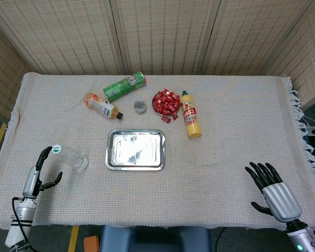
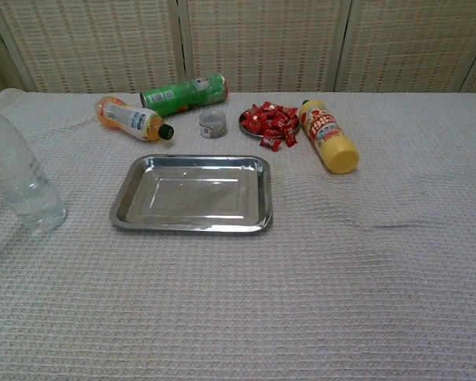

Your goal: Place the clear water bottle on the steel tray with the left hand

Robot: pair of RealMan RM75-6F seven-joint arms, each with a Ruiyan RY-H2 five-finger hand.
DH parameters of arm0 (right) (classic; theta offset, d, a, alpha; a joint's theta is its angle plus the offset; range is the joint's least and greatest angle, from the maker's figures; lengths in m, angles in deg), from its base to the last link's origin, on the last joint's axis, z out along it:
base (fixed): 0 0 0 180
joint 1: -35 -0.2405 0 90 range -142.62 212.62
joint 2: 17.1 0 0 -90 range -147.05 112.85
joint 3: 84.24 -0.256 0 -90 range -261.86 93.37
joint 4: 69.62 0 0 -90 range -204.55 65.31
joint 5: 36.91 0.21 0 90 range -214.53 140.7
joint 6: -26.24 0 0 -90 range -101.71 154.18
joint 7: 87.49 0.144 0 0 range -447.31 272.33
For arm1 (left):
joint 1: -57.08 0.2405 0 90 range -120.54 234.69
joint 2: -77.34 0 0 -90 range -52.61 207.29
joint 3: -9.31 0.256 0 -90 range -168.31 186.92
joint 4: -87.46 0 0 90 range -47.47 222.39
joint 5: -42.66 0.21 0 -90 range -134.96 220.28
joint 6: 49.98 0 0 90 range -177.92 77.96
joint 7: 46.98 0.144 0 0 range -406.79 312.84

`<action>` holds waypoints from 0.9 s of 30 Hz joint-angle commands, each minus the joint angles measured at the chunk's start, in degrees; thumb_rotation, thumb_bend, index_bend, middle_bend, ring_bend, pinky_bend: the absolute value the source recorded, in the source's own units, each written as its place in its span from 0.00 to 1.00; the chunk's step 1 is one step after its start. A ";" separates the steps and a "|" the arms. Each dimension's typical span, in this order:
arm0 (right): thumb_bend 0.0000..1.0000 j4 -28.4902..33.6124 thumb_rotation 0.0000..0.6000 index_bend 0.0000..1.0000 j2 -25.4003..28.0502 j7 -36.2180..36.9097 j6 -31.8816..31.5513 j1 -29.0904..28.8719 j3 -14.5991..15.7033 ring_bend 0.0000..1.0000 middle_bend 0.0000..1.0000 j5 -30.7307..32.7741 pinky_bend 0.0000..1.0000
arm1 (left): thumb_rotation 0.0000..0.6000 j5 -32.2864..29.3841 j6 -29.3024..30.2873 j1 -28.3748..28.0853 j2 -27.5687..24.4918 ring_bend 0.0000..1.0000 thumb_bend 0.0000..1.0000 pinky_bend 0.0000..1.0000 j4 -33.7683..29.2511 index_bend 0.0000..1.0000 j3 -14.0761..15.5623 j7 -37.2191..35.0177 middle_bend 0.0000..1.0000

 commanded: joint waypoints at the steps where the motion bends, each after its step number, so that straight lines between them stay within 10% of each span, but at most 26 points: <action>1: 0.05 0.12 1.00 0.00 0.01 -0.19 0.32 -0.09 0.09 0.00 0.00 0.12 0.00 | 1.00 0.36 -0.82 -0.72 0.37 0.00 0.35 0.04 -0.12 0.00 0.09 -0.50 0.00; 27: 0.05 0.82 1.00 0.00 0.64 -0.44 1.15 -0.32 0.54 0.00 0.00 0.46 0.00 | 1.00 -4.00 -9.56 -6.65 4.92 0.00 0.36 0.04 1.71 0.00 -3.00 4.98 0.00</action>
